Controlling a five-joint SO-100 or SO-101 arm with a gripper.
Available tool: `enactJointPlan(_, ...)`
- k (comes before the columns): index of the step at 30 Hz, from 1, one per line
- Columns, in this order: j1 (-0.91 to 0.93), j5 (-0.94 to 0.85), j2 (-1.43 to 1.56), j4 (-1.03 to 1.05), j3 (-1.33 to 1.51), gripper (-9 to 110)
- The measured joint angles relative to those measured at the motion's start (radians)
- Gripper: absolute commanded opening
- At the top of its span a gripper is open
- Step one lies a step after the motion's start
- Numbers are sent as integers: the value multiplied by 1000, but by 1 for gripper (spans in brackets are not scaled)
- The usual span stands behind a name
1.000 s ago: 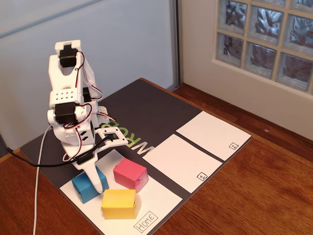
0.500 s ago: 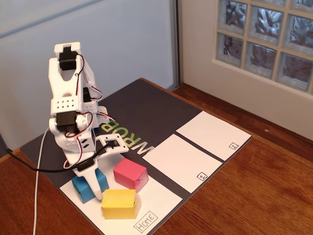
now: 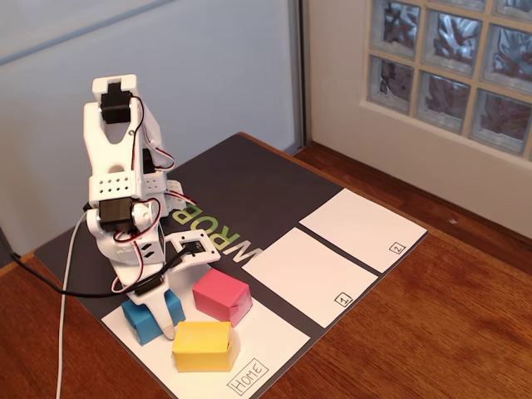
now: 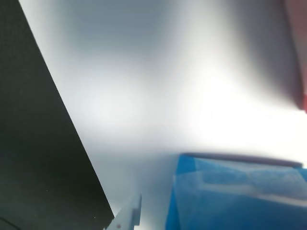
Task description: Move box blue to zone 1
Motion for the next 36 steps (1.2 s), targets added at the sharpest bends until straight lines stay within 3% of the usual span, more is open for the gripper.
enactJointPlan(13, -8, -20, 2, 0, -2, 19)
enactJointPlan(21, -20, -17, 2, -2, -2, 0)
enactJointPlan(36, -161, 153, 225, 152, -103, 0)
